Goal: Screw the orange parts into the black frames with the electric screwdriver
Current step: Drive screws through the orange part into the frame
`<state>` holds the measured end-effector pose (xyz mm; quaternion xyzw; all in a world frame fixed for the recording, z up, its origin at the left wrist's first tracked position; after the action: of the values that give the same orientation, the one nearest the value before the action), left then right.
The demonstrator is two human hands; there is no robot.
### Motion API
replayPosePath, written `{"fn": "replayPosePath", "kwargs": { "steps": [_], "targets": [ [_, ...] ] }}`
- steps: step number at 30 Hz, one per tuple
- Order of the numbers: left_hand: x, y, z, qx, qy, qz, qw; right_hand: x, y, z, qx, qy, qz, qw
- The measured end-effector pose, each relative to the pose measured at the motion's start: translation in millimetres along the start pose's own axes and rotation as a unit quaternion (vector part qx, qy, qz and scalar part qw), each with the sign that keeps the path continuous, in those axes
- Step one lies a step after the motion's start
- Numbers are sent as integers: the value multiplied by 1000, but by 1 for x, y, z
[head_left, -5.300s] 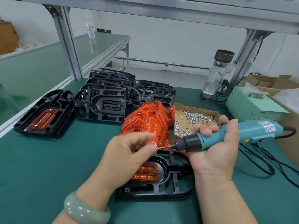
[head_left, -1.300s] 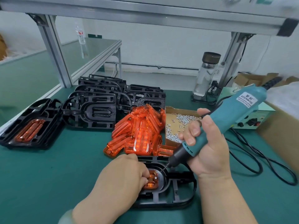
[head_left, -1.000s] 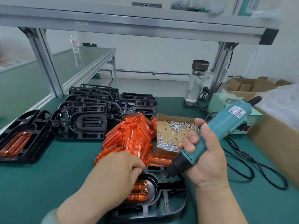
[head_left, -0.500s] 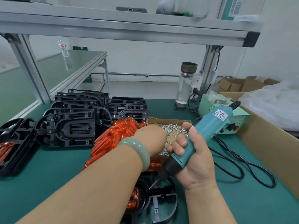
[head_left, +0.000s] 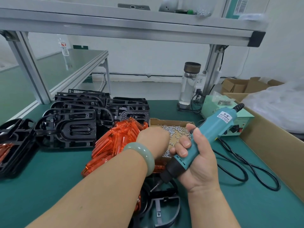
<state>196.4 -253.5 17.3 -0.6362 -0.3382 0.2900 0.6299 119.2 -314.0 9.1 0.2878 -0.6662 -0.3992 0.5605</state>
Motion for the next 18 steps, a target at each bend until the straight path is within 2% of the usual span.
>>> {"fn": "replayPosePath", "kwargs": {
  "steps": [13,16,18],
  "targets": [
    [12,-5,6,-56,-35,75,995,1,1,1,4,-4,-8,1000],
    [16,-11,9,-68,-41,166,983,1,1,1,8,-1,-14,1000],
    [23,-17,15,-95,-62,246,963,1,1,0,9,0,-12,1000]
  ]
}}
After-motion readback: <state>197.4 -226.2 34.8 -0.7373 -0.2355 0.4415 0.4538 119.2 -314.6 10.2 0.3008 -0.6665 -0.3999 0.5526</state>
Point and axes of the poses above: each hand's wrist, its own z-axis away from the middle knuckle, its own y-axis out of the palm, x = y × z, the point moved 6 cm from there along -z, towards the middle knuckle, and after that the axes turned 4 degrees about y, right-handed, at the moved point
